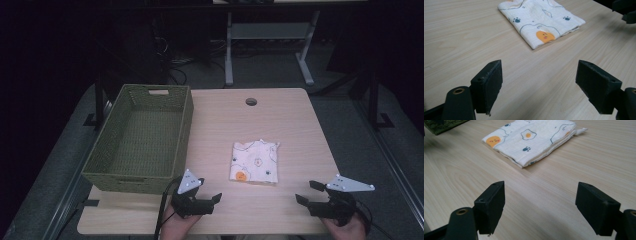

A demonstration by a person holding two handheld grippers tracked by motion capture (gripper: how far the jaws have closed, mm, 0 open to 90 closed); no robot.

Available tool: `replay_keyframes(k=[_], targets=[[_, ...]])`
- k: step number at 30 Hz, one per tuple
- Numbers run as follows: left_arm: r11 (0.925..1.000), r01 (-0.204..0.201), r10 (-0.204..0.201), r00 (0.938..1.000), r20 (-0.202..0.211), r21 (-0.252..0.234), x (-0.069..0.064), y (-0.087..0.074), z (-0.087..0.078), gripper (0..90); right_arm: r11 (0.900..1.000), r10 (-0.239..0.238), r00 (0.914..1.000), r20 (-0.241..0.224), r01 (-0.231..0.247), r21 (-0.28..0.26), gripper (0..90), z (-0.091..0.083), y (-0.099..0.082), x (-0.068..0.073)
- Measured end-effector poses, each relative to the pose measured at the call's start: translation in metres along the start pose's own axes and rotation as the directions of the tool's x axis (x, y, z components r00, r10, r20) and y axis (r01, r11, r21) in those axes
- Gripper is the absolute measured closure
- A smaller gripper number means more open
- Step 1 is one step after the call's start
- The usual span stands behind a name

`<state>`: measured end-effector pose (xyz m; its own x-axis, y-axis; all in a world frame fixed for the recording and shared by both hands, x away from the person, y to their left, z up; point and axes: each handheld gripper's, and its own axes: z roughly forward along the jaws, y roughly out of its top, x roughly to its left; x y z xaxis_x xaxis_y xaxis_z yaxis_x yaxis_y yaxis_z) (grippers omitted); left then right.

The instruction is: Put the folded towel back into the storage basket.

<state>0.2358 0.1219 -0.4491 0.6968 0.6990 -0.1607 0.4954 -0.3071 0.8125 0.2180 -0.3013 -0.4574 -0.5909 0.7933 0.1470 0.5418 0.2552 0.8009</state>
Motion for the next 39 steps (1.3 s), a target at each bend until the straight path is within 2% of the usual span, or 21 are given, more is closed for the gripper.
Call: replay_keyframes(k=[5,6,11,16,20,27,33,39], targets=[[0.9999,0.015,-0.015,0.9998,0.014,0.001,0.0,0.001,0.003,21.1,1.0,-0.002,1.0,-0.009,0.002,0.002,23.2,0.003,0.004,-0.001],[0.9998,0.007,-0.007,0.9998,0.017,0.018,-0.002,0.003,0.008,20.8,0.9998,-0.017,0.9998,-0.012,0.017,0.01,23.2,0.004,0.008,0.0],[0.9997,-0.001,0.0,0.9996,0.03,0.023,-0.006,0.008,0.012,20.9,0.9997,-0.024,0.9993,-0.029,0.024,0.008,23.2,0.009,0.02,0.0],[0.9995,-0.009,0.008,0.9994,0.034,0.03,-0.007,0.016,0.016,20.9,0.9996,-0.015,0.9989,-0.046,0.016,0.023,23.3,0.014,0.028,-0.003],[0.9992,0.023,-0.024,0.9989,0.04,0.031,-0.003,0.022,0.019,20.9,0.9992,-0.005,0.9979,-0.065,0.008,0.04,23.6,0.021,0.037,-0.006],[0.9983,0.022,-0.024,0.9991,0.036,0.054,0.0,0.033,0.031,20.2,0.9973,0.004,0.9957,-0.092,0.003,0.074,23.7,0.035,0.055,-0.011],[0.9974,0.029,-0.032,0.9987,0.041,0.066,0.002,0.041,0.041,19.9,0.995,0.03,0.9928,-0.116,-0.019,0.098,23.7,0.047,0.072,-0.017],[0.996,0.025,-0.028,0.9989,0.037,0.086,0.002,0.048,0.054,20.9,0.9914,0.029,0.9932,-0.113,-0.014,0.13,24.0,0.057,0.088,-0.022]])
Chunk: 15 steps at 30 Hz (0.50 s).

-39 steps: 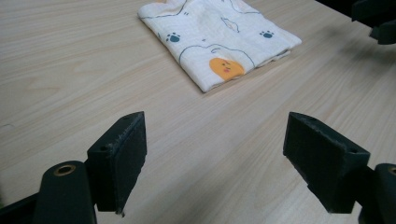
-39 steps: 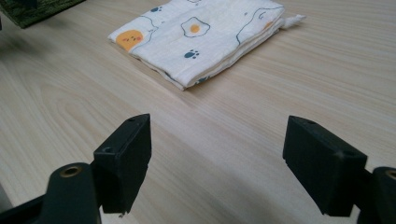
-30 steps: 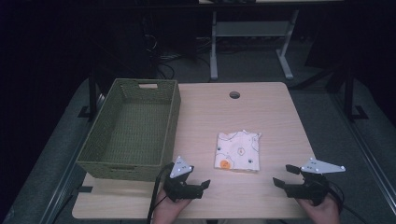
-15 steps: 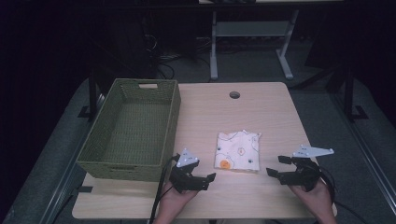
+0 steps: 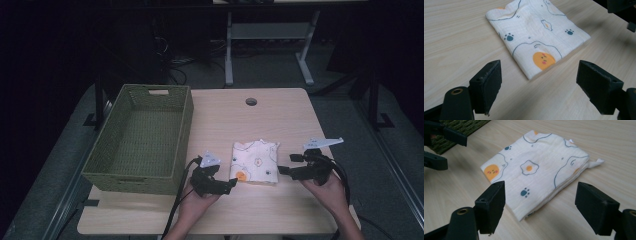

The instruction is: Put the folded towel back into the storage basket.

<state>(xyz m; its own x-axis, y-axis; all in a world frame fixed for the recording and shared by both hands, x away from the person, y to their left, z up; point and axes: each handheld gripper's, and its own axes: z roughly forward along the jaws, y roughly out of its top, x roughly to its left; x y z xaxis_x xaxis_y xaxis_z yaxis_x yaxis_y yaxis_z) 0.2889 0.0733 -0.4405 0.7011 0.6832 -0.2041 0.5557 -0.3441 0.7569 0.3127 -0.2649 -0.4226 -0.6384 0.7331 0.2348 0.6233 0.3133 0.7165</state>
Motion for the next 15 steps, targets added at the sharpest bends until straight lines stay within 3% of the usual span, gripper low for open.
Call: replay_keyframes(k=[6,15], targets=[[1.0,0.001,-0.001,0.9999,0.011,0.007,-0.004,0.01,0.011,23.8,0.9997,0.015,0.9999,-0.007,-0.015,0.018,24.2,0.007,0.015,-0.008],[0.9989,0.005,-0.004,0.9996,-0.027,0.047,-0.005,0.026,0.027,28.5,0.9991,0.029,0.9995,-0.016,-0.029,0.032,25.5,0.019,0.032,-0.018]])
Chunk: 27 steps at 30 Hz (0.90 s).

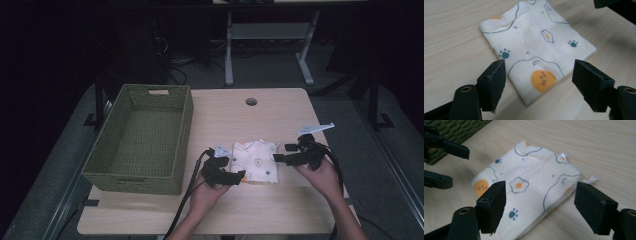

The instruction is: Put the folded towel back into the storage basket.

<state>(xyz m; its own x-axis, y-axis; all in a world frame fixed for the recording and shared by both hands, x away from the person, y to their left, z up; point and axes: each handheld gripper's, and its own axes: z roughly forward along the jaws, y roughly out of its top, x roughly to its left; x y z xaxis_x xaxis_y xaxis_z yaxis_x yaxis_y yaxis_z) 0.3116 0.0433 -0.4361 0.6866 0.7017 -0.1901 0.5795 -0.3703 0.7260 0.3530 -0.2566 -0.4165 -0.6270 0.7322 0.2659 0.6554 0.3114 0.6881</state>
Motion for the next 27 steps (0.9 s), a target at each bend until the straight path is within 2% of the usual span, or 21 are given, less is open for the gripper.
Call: replay_keyframes(k=[9,14,18,23,27], targets=[[0.999,0.019,-0.02,0.9996,0.021,0.039,0.002,0.01,0.013,34.8,0.9991,0.021,0.9996,0.018,-0.022,0.035,26.8,0.015,0.018,-0.007],[0.9972,0.013,-0.013,0.9999,0.004,0.073,0.004,0.01,0.021,36.8,0.9979,0.023,0.9995,0.021,-0.025,0.061,29.2,0.029,0.024,-0.01],[0.9938,0.014,-0.012,0.9999,-0.011,0.11,0.007,0.008,0.026,38.9,0.994,0.029,0.9988,0.04,-0.033,0.104,30.8,0.041,0.024,-0.013],[0.9913,0.015,-0.012,0.9997,-0.019,0.131,0.008,0.005,0.029,40.4,0.9904,0.022,0.9986,0.049,-0.028,0.135,31.8,0.05,0.023,-0.015],[0.9909,0.017,-0.013,0.9996,-0.027,0.133,0.008,0.005,0.031,39.7,0.9898,0.03,0.9974,0.065,-0.039,0.137,32.2,0.055,0.022,-0.018]])
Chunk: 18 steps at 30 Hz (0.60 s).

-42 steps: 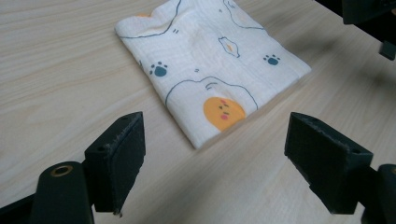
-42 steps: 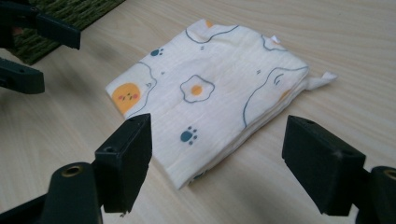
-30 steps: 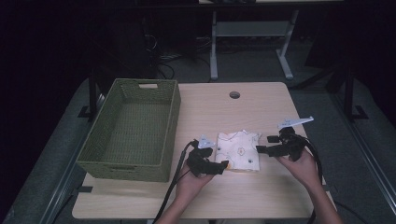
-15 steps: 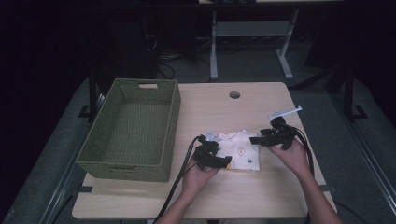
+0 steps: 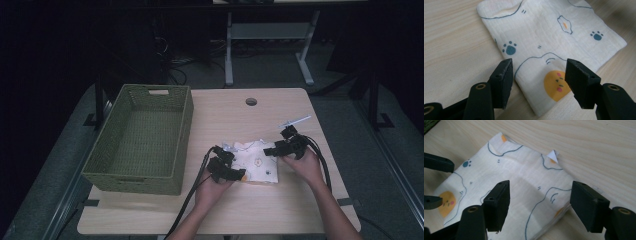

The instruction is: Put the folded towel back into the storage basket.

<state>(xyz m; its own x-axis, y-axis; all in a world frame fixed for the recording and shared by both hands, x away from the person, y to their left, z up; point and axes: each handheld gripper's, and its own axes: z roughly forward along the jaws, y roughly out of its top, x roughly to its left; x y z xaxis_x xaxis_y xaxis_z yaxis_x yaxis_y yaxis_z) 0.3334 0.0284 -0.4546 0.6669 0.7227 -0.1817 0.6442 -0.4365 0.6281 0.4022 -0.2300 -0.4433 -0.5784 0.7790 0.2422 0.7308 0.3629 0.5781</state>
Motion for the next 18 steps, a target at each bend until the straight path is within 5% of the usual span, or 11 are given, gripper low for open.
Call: replay_keyframes(k=[18], targets=[[0.9993,-0.035,0.036,0.9978,-0.056,0.012,-0.002,-0.003,0.006,45.7,0.9987,-0.023,0.9965,0.081,0.019,0.047,36.5,0.015,0.0,0.002]])
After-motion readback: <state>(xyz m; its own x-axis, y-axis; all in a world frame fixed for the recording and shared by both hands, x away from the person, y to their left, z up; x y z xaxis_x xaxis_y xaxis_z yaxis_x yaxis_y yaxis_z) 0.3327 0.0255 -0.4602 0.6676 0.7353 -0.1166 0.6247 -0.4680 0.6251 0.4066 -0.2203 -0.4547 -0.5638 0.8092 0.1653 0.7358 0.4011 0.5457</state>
